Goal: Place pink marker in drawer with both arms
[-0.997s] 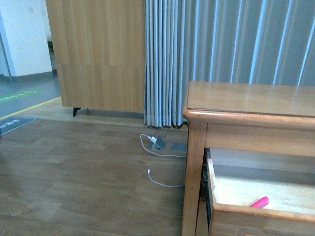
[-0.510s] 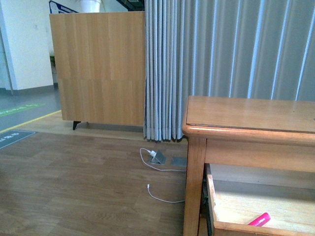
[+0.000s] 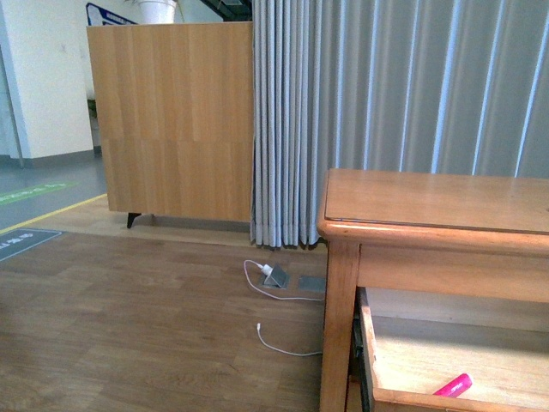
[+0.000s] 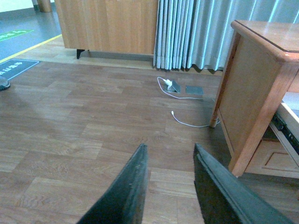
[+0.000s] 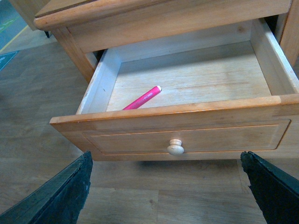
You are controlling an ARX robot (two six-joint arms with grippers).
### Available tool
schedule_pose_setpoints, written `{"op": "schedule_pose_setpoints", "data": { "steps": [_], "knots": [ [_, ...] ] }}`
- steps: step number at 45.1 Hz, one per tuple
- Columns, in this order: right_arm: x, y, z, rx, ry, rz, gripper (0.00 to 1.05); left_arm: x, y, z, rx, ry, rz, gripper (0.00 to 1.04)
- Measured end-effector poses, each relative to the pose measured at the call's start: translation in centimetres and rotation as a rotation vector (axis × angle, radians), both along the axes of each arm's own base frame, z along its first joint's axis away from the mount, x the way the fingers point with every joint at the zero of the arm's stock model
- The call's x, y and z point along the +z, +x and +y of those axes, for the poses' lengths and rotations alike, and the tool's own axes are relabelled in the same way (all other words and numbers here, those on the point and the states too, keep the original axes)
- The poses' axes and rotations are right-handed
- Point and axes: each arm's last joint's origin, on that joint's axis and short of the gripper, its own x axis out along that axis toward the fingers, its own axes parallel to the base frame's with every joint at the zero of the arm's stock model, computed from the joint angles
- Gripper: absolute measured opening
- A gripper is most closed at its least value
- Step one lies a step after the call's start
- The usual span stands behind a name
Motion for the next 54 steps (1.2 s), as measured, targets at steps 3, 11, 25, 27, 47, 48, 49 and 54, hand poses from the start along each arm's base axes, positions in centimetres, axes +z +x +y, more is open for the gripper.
{"op": "schedule_pose_setpoints", "data": {
  "steps": [3, 11, 25, 27, 47, 48, 49, 54],
  "knots": [
    [0.0, 0.0, 0.0, 0.000, 0.000, 0.000, 0.96, -0.2, -0.1, 0.2, 0.003, 0.000, -0.001, 0.17],
    [0.0, 0.0, 0.0, 0.000, 0.000, 0.000, 0.96, -0.7, -0.5, 1.3, 0.000, 0.003, 0.000, 0.04],
    [0.0, 0.0, 0.0, 0.000, 0.001, 0.000, 0.96, -1.0, -1.0, 1.4, 0.007, 0.004, -0.032, 0.04],
    [0.0, 0.0, 0.0, 0.000, 0.001, 0.000, 0.96, -1.1, -1.1, 1.4, 0.007, 0.003, -0.029, 0.04],
    [0.0, 0.0, 0.0, 0.000, 0.001, 0.000, 0.96, -1.4, -2.2, 1.4, 0.006, 0.004, -0.023, 0.04],
    [0.0, 0.0, 0.0, 0.000, 0.001, 0.000, 0.96, -1.4, -2.2, 1.4, 0.006, 0.004, -0.023, 0.04],
    [0.0, 0.0, 0.0, 0.000, 0.000, 0.000, 0.96, -1.4, -2.2, 1.4, 0.006, 0.004, -0.023, 0.04],
    [0.0, 0.0, 0.0, 0.000, 0.001, 0.000, 0.96, -1.4, -2.3, 1.4, 0.006, 0.004, -0.023, 0.04]
  ]
}}
